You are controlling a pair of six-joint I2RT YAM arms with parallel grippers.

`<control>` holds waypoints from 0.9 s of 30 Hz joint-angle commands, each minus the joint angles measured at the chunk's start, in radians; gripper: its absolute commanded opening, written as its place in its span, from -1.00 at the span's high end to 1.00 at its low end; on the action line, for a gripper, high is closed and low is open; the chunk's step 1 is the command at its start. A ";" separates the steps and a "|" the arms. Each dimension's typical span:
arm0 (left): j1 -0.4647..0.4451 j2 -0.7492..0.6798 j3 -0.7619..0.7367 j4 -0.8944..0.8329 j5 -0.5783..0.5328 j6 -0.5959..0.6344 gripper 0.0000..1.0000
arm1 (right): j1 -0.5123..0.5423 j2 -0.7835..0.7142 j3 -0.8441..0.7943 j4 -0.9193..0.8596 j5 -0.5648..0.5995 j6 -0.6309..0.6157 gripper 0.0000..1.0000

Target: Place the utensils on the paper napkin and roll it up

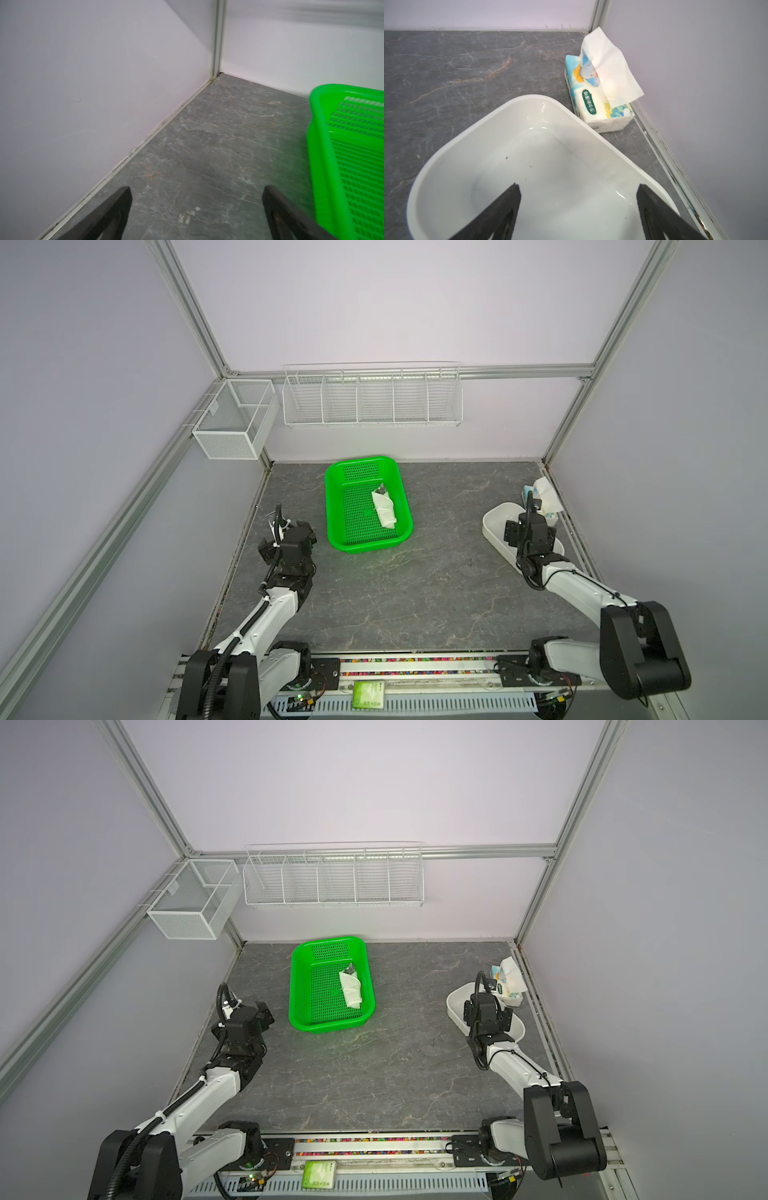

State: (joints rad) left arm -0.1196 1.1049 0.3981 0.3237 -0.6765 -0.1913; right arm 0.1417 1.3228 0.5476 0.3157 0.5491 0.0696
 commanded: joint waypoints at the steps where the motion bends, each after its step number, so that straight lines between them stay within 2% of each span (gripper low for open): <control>1: 0.051 0.073 -0.049 0.246 -0.015 0.029 -0.99 | 0.000 0.047 -0.014 0.267 -0.094 -0.155 -0.80; 4: 0.056 0.183 -0.076 0.421 0.083 0.103 -0.99 | -0.010 0.058 -0.059 0.420 -0.166 -0.194 -0.81; 6: 0.058 0.211 -0.042 0.389 0.158 0.120 -0.99 | -0.023 0.068 -0.052 0.433 -0.212 -0.197 -0.81; 10: 0.058 0.263 0.029 0.319 0.231 0.143 -0.99 | -0.034 0.064 -0.030 0.368 -0.237 -0.180 -0.81; 14: 0.058 0.222 -0.032 0.382 0.233 0.047 -0.99 | -0.034 0.006 -0.040 0.193 -0.249 -0.133 -0.79; 19: 0.058 0.211 -0.028 0.358 0.321 0.078 -0.99 | -0.035 0.007 -0.195 0.418 -0.277 -0.113 -0.81; 21: 0.058 0.208 -0.031 0.359 0.309 0.078 -0.99 | -0.035 0.005 -0.201 0.434 -0.313 -0.145 -0.81; 23: 0.058 0.207 -0.033 0.363 0.290 0.087 -0.99 | -0.038 0.025 -0.231 0.535 -0.338 -0.182 -0.82; 25: 0.058 0.214 -0.036 0.389 0.272 0.112 -0.99 | -0.059 0.056 -0.245 0.579 -0.389 -0.172 -0.82; 27: 0.062 0.229 -0.037 0.420 0.291 0.123 -0.99 | -0.074 0.125 -0.283 0.707 -0.407 -0.166 -0.82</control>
State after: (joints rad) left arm -0.0654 1.3258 0.3717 0.6819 -0.3950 -0.1032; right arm 0.0856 1.3846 0.3050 0.8261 0.2066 -0.0696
